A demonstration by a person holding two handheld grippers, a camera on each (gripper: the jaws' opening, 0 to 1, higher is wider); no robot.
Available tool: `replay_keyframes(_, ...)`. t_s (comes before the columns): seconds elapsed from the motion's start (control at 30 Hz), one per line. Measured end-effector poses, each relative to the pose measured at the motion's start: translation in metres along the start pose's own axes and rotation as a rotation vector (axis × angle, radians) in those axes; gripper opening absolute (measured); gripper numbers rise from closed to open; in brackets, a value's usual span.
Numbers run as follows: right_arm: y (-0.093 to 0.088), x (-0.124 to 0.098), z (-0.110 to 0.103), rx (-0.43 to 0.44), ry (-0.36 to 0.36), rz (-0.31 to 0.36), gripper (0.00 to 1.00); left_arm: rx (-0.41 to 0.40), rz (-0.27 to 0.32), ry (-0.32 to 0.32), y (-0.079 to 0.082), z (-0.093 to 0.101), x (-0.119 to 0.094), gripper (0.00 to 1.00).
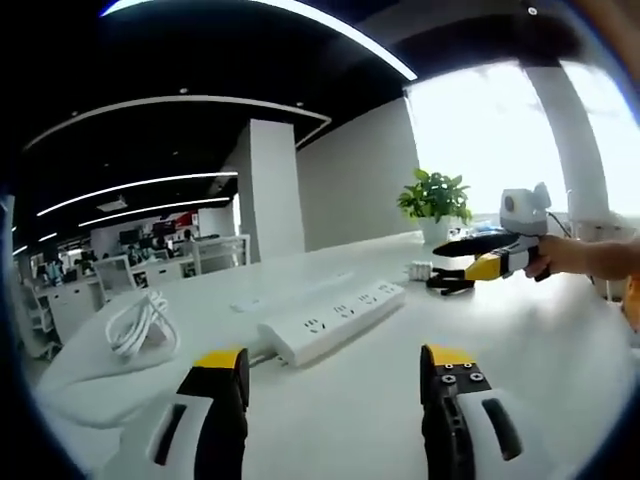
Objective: Straighten the power strip on the desk, plug the charger into it
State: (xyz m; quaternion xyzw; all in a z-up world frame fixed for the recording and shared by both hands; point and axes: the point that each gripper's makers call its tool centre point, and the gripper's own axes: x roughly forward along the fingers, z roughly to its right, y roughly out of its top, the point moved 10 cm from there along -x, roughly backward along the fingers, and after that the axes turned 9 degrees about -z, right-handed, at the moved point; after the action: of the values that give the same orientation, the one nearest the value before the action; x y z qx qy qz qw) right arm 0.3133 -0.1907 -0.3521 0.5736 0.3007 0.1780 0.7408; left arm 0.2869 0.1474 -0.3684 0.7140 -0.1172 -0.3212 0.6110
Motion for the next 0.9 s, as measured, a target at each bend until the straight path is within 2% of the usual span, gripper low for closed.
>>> replay_keyframes(0.2,0.001,-0.01,0.01,-0.023,-0.023,0.021,0.66,0.011,0.008,0.001,-0.001,0.004,-0.01,0.76)
replay_keyframes(0.3,0.003,-0.016,0.015,-0.031,-0.05,0.045,0.67,-0.016,0.045,-0.018,-0.001,0.006,-0.016,0.79)
replay_keyframes(0.43,0.003,-0.023,0.022,-0.029,-0.071,0.066,0.69,-0.027,0.064,-0.024,-0.001,0.006,-0.023,0.81)
replay_keyframes(0.53,0.003,-0.028,0.027,-0.017,-0.083,0.079,0.73,-0.018,0.069,-0.015,0.0,0.008,-0.027,0.83)
replay_keyframes(0.67,0.003,-0.036,0.036,-0.021,-0.119,0.097,0.84,-0.004,0.079,-0.013,0.001,0.01,-0.031,0.84)
replay_keyframes(0.8,0.004,-0.043,0.044,-0.009,-0.132,0.113,0.85,-0.012,0.097,-0.02,0.003,0.012,-0.032,0.84)
replay_keyframes(0.9,0.005,-0.05,0.052,-0.025,-0.164,0.129,0.86,-0.05,0.114,-0.039,0.003,0.013,-0.033,0.83)
